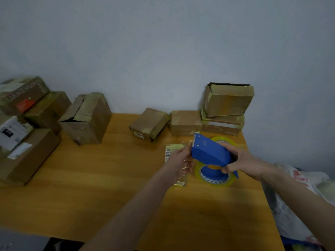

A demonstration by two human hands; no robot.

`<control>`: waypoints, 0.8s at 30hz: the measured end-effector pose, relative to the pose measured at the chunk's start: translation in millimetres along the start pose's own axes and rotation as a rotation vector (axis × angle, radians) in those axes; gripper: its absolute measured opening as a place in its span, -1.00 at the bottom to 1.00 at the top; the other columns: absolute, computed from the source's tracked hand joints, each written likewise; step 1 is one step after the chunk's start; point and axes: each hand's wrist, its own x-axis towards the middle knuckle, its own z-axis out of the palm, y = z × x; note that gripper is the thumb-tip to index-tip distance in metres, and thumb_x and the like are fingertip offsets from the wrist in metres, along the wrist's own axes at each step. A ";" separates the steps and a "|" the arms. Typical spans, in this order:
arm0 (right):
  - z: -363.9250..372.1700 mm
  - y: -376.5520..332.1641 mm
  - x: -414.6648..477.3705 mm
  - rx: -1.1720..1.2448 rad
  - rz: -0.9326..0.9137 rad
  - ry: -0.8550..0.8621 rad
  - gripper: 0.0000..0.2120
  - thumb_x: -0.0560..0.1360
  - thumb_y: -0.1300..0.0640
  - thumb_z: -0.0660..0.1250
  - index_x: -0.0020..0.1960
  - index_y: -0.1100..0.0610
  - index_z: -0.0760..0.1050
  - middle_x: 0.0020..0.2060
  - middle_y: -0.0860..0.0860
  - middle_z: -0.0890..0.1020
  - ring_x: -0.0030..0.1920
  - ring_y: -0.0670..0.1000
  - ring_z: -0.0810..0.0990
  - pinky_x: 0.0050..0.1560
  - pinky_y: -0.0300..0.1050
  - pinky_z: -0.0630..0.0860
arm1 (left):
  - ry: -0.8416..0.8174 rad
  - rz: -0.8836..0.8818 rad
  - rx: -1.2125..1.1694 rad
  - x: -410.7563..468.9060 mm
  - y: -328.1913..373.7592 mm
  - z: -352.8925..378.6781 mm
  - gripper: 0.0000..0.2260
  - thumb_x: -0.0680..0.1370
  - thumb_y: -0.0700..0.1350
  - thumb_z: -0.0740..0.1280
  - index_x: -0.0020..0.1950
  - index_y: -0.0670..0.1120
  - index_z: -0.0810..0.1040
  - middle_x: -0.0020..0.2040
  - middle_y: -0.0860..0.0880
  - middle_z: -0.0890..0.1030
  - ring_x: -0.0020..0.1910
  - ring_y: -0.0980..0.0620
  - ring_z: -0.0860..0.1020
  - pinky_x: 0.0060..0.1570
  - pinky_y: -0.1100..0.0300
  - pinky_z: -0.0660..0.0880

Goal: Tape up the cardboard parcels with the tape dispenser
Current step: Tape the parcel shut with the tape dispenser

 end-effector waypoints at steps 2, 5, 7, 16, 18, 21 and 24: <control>2.4 0.3 0.0 0.006 0.006 0.001 -0.26 0.11 0.23 0.50 0.25 -0.11 0.47 0.17 0.05 0.54 0.15 0.04 0.57 0.20 0.06 0.52 | -0.020 0.017 0.002 -2.5 -1.9 -6.9 -0.75 0.59 -0.02 0.29 0.15 -0.16 0.58 -0.18 -0.01 0.54 -0.29 0.10 0.47 -0.32 0.26 0.43; 4.1 2.0 0.2 0.045 0.007 -0.017 -0.25 0.02 0.13 0.54 0.19 -0.18 0.52 0.15 0.01 0.58 0.08 -0.06 0.61 0.03 -0.15 0.56 | -0.016 0.022 0.013 -5.9 -5.6 -15.8 -0.85 0.60 -0.09 0.29 0.04 -0.12 0.59 -0.20 0.04 0.60 -0.26 0.11 0.50 -0.29 0.26 0.46; 4.2 3.9 0.9 0.054 0.004 -0.028 -0.29 0.00 0.11 0.54 0.14 -0.24 0.56 0.11 -0.04 0.59 0.04 -0.12 0.62 -0.05 -0.21 0.56 | -0.021 0.014 -0.013 -6.9 -6.1 -19.1 -0.82 0.62 -0.07 0.24 0.04 -0.10 0.59 -0.18 0.08 0.66 -0.21 0.10 0.55 -0.26 0.24 0.51; 5.6 -7.0 0.9 -0.145 -0.021 -0.034 -0.35 0.15 0.16 0.51 0.18 -0.21 0.46 0.12 -0.04 0.55 0.05 -0.13 0.59 0.01 -0.20 0.54 | 0.090 -0.103 0.071 -7.2 -1.0 -30.5 -0.66 0.57 0.15 0.26 -0.11 -0.09 0.66 -0.19 0.03 0.70 -0.15 0.03 0.58 -0.27 0.19 0.54; 8.0 -11.0 1.3 -0.236 -0.046 -0.051 -0.37 0.23 0.20 0.52 0.18 -0.22 0.42 0.10 -0.09 0.52 0.00 -0.23 0.58 -0.11 -0.32 0.52 | 0.126 -0.074 0.156 -7.2 -1.8 -33.6 -0.80 0.54 0.01 0.36 -0.10 -0.12 0.61 -0.30 0.03 0.68 -0.26 0.09 0.60 -0.35 0.24 0.55; 14.0 -14.9 3.7 -0.425 -0.096 -0.058 -0.27 0.34 0.27 0.50 0.29 -0.28 0.29 0.10 -0.19 0.45 -0.01 -0.26 0.53 -0.17 -0.42 0.48 | 0.186 -0.043 0.246 -5.4 -6.0 -37.0 -0.90 0.56 -0.15 0.35 -0.13 -0.14 0.59 -0.40 -0.01 0.63 -0.45 0.15 0.56 -0.41 0.29 0.53; 22.7 -18.8 5.7 -0.613 -0.134 -0.063 -0.16 0.34 0.19 0.48 0.33 -0.43 0.11 0.11 -0.16 0.45 0.01 -0.12 0.52 -0.11 -0.28 0.53 | 0.267 -0.014 0.318 -3.7 -10.7 -41.3 -0.85 0.57 -0.23 0.31 -0.20 -0.14 0.57 -0.41 -0.05 0.58 -0.50 0.15 0.52 -0.44 0.31 0.53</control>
